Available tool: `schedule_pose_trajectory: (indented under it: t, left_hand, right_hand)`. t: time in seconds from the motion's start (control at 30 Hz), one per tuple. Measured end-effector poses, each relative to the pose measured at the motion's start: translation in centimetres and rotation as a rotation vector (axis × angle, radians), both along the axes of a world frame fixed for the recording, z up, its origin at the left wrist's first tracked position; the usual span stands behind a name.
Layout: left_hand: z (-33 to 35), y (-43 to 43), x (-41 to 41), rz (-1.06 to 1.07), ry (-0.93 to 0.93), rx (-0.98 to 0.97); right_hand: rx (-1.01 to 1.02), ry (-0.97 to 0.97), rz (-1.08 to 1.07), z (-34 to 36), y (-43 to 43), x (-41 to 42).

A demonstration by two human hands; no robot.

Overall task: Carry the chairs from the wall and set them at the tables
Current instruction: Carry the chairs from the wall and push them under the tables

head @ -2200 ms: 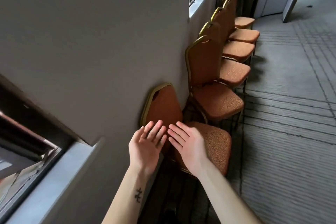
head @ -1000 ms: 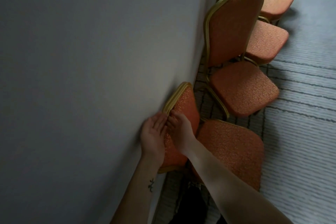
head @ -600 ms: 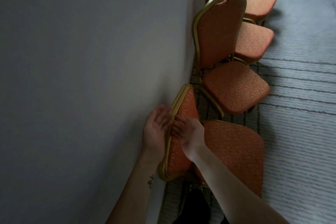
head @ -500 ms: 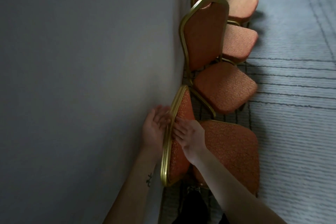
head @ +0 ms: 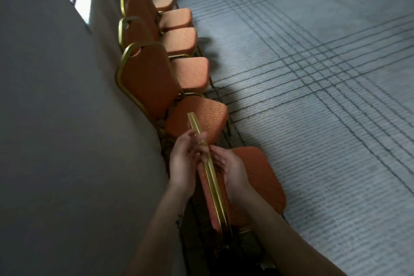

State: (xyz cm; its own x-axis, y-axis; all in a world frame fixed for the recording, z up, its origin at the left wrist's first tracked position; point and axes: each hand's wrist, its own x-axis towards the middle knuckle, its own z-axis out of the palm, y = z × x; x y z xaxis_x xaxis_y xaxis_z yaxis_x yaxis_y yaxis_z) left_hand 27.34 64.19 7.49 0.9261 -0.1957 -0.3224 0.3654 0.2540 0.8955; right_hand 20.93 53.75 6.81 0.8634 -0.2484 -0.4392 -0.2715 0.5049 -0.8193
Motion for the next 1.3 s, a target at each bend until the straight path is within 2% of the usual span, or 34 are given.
schedule_pose_trajectory:
  t: [0.1,0.2,0.27,0.33,0.4,0.53,0.7,0.87,0.97,1.13,1.3]
  left_hand:
    - [-0.5,-3.9,-1.0,-0.144,-0.261,0.269]
    - [-0.6,-7.1,-1.0,-0.302,-0.441,0.382]
    - [-1.0,-8.0,-0.2,-0.361,-0.623,0.51]
    - [-1.0,-9.4,0.4,-0.429,-0.811,0.647]
    - [-1.4,-10.5,1.4,-0.485,-0.917,0.75]
    - [-2.8,-11.4,4.2,-0.583,-0.926,0.869]
    - [-3.1,-12.2,7.2,-0.749,-1.131,1.078]
    - [-3.4,-14.1,9.1,-0.817,-1.295,0.894]
    - [-3.2,-15.3,10.0,-0.817,-1.296,0.877]
    - [-2.2,-16.0,12.2,-0.81,-1.224,0.943]
    - [-2.4,-15.7,15.1,-0.778,-1.213,1.038]
  right_hand:
    - [-0.13,-0.073,-0.042,0.7,-3.1,-1.0]
    - [-0.225,-0.081,-0.108,0.6,-6.0,-1.3]
    - [-0.295,-0.057,-0.155,0.2,-6.9,-1.0]
    - [-0.412,-0.044,-0.19,-0.6,-7.7,-1.2]
    - [-0.532,-0.039,-0.222,-1.2,-8.2,-1.2]
    - [-0.734,-0.031,-0.255,-1.7,-8.6,-0.9]
    - [-1.032,0.104,-0.257,-1.9,-8.5,0.6]
    - [-1.306,0.324,-0.197,-1.9,-9.5,1.8]
    - [-1.341,0.414,-0.145,-1.6,-10.3,2.6]
    - [-1.434,0.373,-0.118,-1.1,-11.3,4.9]
    - [-1.564,0.288,-0.003,-0.7,-13.1,7.3]
